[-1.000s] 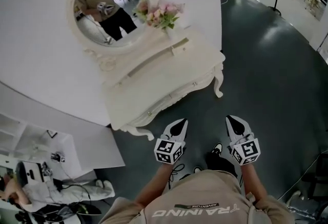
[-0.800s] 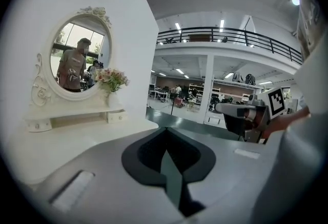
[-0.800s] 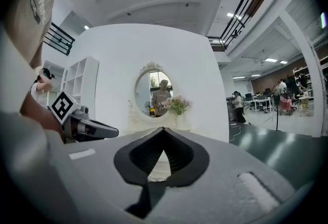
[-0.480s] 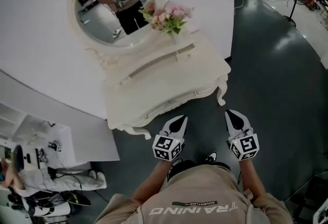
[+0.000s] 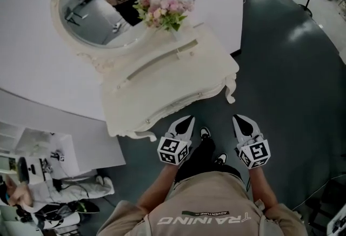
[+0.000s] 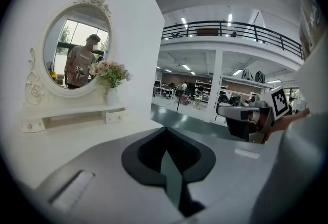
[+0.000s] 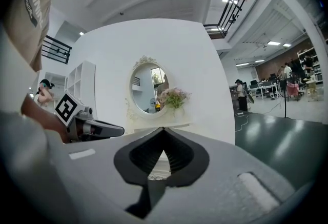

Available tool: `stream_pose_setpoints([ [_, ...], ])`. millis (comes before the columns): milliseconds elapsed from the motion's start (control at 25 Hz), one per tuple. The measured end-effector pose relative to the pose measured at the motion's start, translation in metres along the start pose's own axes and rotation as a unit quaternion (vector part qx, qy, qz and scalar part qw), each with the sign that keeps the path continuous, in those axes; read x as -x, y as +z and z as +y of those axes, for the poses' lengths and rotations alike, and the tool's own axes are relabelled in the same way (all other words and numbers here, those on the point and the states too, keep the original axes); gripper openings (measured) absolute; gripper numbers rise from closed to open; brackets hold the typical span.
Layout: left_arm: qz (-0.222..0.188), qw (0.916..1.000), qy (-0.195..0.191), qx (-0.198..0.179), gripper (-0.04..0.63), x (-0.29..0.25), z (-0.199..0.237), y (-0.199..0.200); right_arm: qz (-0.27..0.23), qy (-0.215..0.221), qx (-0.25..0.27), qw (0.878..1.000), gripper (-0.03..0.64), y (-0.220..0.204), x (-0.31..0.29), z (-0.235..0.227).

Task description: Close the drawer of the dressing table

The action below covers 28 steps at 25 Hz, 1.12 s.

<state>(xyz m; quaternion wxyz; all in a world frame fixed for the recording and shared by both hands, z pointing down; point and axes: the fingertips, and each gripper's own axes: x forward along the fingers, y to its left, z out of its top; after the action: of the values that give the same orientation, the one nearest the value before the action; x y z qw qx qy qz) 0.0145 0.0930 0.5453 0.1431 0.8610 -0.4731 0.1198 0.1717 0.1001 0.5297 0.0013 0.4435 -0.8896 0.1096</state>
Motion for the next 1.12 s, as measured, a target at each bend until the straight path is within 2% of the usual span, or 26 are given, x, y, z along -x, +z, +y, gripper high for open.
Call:
stream_pose_setpoints([
  [160, -0.003, 0.9998, -0.021, 0.001, 0.018, -0.028, 0.0, 0.007, 0.011, -0.011, 0.005, 1.0, 0.002, 0.0, -0.009, -0.02],
  [320, -0.002, 0.9997, -0.022, 0.009, 0.018, -0.048, 0.015, 0.011, 0.016, -0.026, 0.002, 1.0, 0.002, 0.005, -0.018, -0.036],
  [720, -0.021, 0.9987, -0.044, 0.015, 0.018, -0.102, 0.059, 0.058, 0.03, -0.029, 0.042, 0.998, 0.002, 0.041, -0.086, -0.063],
  [840, -0.029, 0.9982, -0.052, 0.006, 0.018, -0.112, 0.08, 0.076, 0.027, -0.031, 0.051, 0.998, 0.002, 0.055, -0.116, -0.065],
  [1120, -0.05, 0.9982, -0.033, 0.01, 0.018, -0.123, 0.152, 0.1, 0.029, -0.018, 0.068, 0.997, 0.002, 0.067, -0.19, -0.063],
])
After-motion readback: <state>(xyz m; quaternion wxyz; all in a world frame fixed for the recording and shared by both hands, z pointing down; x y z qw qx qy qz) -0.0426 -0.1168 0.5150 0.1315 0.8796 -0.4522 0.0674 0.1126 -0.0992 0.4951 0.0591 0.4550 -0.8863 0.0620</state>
